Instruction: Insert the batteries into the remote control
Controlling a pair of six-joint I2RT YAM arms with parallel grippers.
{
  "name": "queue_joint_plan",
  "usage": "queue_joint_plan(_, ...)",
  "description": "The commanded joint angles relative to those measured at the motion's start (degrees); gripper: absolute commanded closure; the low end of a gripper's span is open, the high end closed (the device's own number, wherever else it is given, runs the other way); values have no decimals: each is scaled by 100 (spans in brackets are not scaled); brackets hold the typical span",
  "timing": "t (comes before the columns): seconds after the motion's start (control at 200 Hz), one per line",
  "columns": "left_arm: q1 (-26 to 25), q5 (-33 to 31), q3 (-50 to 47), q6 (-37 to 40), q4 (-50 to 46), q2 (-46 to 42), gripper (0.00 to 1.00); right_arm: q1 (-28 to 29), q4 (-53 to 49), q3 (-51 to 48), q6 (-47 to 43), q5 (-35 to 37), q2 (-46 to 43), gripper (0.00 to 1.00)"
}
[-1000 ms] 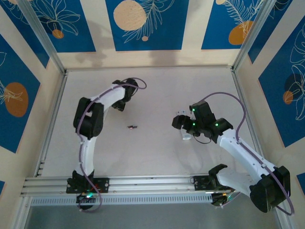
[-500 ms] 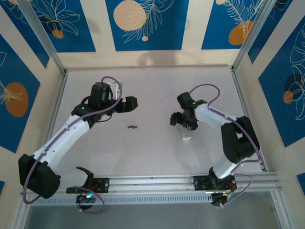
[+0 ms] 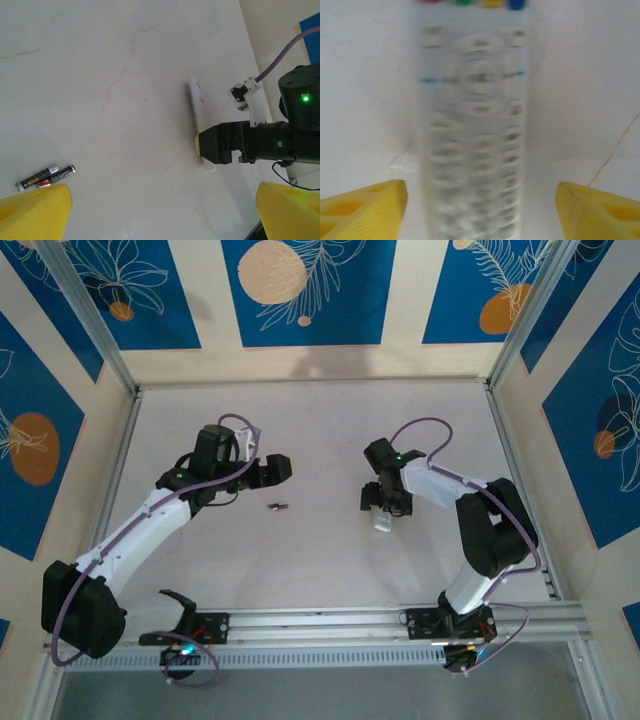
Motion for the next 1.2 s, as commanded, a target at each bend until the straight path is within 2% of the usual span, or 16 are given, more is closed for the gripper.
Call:
queue_joint_plan(0.0,-40,132,-82,22,116,-43,5,-106,-93,99,36,1,222,31)
queue_joint_plan(0.11,-38,106,-82,77,65,-36,4,-47,4,80,65,-118,427,41)
queue_joint_plan(0.27,-41,103,-102,91,43,83,4,-96,119,78,51,-398,357,44)
queue_joint_plan(0.375,-41,205,-92,-59,86,177,4,-108,70,134,-13,-412,114,56)
queue_joint_plan(0.43,-57,369,-75,-266,157,246,8,-4,114,149,-163,-472,-255,58)
queue_joint_plan(0.515,-269,671,0,-574,501,390,10,274,672,-80,-598,-1087,-1127,58)
queue_joint_plan(0.595,-578,811,124,-899,984,626,10,384,1204,-297,-643,-2266,-1683,60)
queue_joint_plan(0.63,-695,850,188,-1102,1208,779,10,483,1340,-333,-625,-2540,-1833,60)
queue_joint_plan(0.71,-912,927,377,-1548,1592,1131,11,805,1372,-255,-695,-2622,-1983,61)
queue_joint_plan(0.845,-1172,948,589,-1866,2028,1606,14,1126,1282,-41,-804,-2855,-1910,61)
queue_joint_plan(0.94,-1258,888,567,-2031,2119,1762,27,1326,1290,3,-830,-2859,-1877,61)
queue_joint_plan(1.08,-1272,577,302,-2323,2165,1666,70,1483,1231,13,-831,-2548,-1916,59)
queue_joint_plan(1.135,-1273,273,231,-2454,2001,1549,79,1605,1165,9,-944,-2113,-1995,46)
queue_joint_plan(1.195,-1263,-292,256,-2621,1463,1422,86,1960,1271,-97,-1258,-1174,-2174,30)
